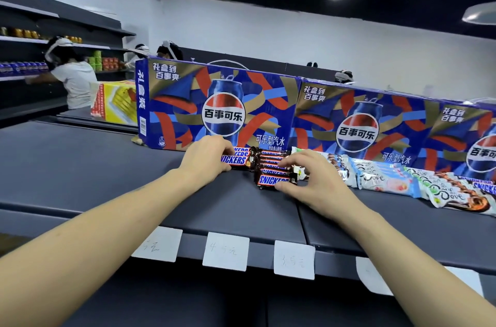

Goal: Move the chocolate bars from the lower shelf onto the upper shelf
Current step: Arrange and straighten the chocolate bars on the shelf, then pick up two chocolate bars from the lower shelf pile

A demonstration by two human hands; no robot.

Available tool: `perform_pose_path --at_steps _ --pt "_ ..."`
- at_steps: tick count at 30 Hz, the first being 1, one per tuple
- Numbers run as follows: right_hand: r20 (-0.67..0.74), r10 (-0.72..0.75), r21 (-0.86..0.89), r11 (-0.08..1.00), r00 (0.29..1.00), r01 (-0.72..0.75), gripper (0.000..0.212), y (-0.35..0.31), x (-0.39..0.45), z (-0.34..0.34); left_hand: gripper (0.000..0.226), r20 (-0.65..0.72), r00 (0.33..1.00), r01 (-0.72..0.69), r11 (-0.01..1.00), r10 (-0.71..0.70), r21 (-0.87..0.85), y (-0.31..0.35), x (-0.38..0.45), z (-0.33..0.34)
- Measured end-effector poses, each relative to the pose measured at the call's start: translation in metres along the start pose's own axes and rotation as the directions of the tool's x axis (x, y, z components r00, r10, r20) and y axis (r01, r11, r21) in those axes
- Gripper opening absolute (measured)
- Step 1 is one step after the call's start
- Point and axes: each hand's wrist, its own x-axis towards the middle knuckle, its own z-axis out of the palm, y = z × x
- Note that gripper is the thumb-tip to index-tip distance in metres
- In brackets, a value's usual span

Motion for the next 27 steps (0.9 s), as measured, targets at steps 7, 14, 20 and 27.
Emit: perform_pose_path --at_steps 7,14,20,27 --pt "-0.028 -0.017 0.010 1.000 0.999 0.017 0.037 -0.022 -0.015 -0.006 0.048 -0.060 0.998 -0.004 1.000 0.003 -0.011 0.000 -0.021 -0.022" --pt "0.039 -0.026 0.066 0.998 0.999 0.023 0.038 -0.055 -0.050 -0.016 0.028 -0.096 0.993 0.060 0.997 -0.064 -0.047 0.007 -0.099 -0.050" --pt "-0.052 -0.074 0.217 0.973 0.996 0.083 0.019 -0.100 -0.098 -0.019 0.024 -0.171 0.976 0.120 0.990 -0.132 -0.077 0.025 -0.172 -0.062" --pt "0.192 -0.081 0.323 0.946 0.978 0.015 0.029 -0.140 -0.158 0.027 0.016 -0.158 0.975 0.151 0.987 -0.156 -0.046 0.036 -0.260 -0.059"
